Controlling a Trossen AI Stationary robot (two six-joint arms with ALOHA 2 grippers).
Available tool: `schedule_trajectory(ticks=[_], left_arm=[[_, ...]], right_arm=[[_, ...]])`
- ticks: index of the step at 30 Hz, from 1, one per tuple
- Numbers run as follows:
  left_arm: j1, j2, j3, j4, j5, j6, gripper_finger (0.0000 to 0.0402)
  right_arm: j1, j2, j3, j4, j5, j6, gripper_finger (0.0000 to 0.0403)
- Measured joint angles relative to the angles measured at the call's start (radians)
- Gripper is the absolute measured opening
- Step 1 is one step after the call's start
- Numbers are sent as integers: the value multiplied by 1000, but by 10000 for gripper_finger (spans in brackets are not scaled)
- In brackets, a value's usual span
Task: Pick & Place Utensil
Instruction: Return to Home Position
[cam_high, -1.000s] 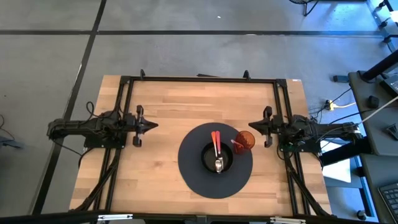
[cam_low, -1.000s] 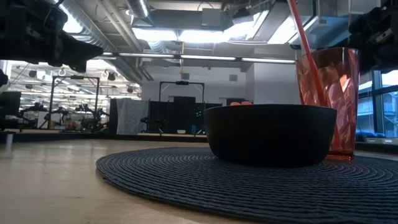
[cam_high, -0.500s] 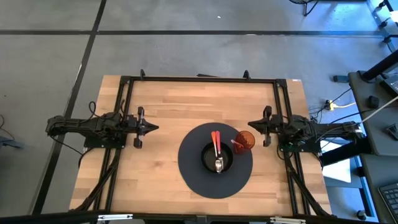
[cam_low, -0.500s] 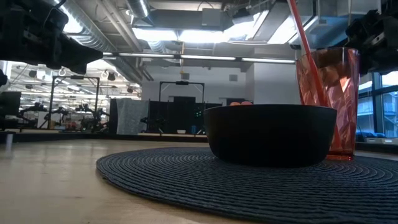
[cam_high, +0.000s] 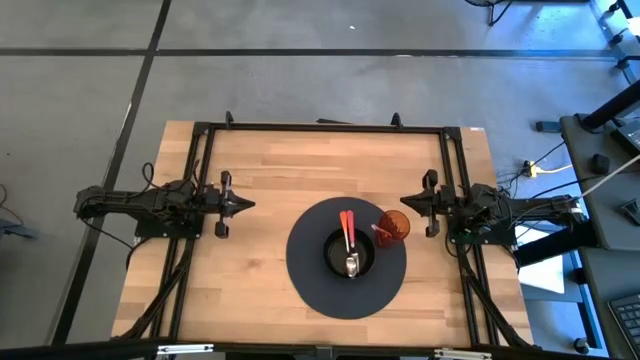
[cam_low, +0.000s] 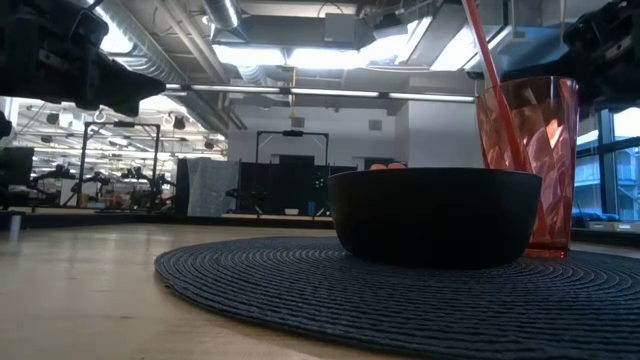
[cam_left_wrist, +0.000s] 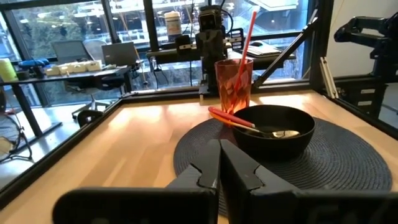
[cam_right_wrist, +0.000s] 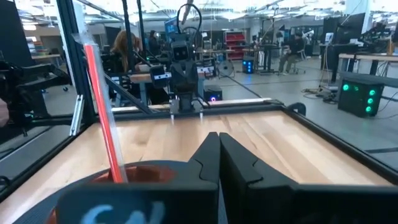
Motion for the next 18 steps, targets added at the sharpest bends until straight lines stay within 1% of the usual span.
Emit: schedule_trajectory(ticks=[3,8,10,14,18], left_arm=[[0,0,0,0,0,-27,1],[0,0,0,0,-6,-52,1],[0,0,0,1,-17,-57,1],[0,0,0,1,-20,-64,2],[0,0,0,3,-33,-82,1]], right_arm=[[0,-13,0,3,-6,-16,0],[1,-63,0,2,-76,-22,0],[1,-89,0,-7,-88,-32,0],[1,-112,0,-56,-86,-45,0],[1,-112,0,-49,-68,-46,0]])
